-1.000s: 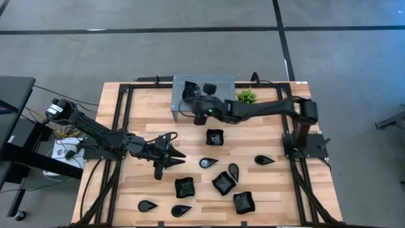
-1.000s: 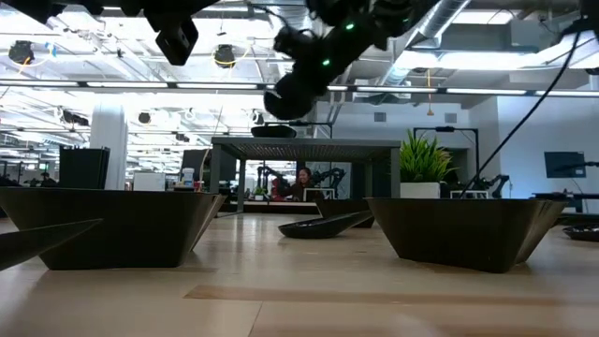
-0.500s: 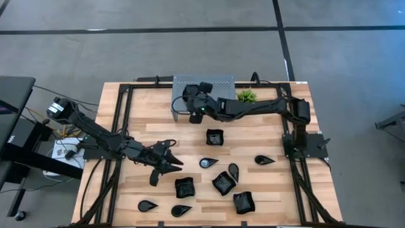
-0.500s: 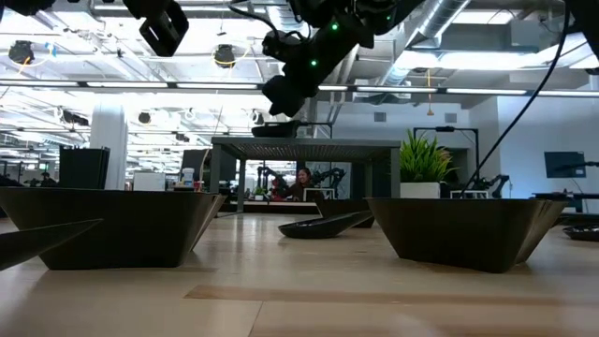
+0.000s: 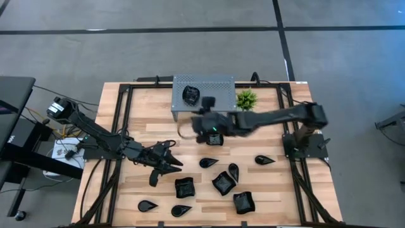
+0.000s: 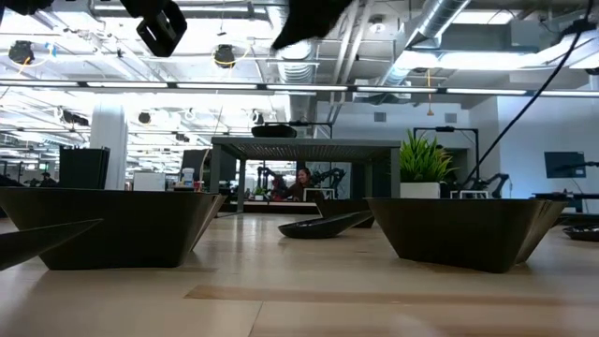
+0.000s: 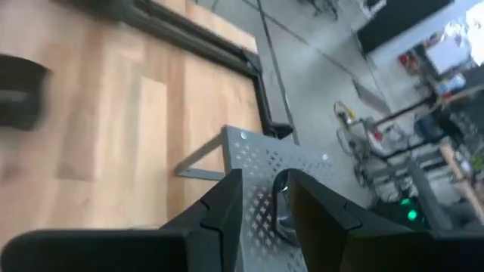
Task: Pick & Place Mini shaped plates
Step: Put the black distorted square plate on the shelf
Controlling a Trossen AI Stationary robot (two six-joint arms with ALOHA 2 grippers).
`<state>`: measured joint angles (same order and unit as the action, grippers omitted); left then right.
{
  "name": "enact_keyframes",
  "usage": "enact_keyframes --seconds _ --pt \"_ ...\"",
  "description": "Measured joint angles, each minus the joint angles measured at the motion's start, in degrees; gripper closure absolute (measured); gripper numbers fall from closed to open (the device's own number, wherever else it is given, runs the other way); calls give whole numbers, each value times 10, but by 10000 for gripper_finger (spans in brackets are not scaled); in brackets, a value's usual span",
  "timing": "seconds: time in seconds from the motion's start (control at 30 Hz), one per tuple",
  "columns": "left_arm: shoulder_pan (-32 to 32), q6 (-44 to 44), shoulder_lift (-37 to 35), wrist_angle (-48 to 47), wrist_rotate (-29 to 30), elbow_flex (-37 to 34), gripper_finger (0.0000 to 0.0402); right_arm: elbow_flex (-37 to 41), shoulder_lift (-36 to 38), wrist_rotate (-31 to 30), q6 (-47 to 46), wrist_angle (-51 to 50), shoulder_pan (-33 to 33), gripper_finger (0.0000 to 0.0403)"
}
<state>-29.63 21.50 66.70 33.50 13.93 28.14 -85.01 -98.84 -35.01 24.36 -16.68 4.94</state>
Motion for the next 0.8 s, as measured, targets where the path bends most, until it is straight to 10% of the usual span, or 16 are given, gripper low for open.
enact_keyframes --seconds 0.5,0.63,0.8 --pt "3 30 17 12 16 0 296 42 238 -23 -315 -371 245 302" --pt "10 43 18 21 24 11 296 154 289 51 -356 -305 262 302" --pt "16 -70 22 7 0 70 296 351 323 282 -313 -33 245 302"
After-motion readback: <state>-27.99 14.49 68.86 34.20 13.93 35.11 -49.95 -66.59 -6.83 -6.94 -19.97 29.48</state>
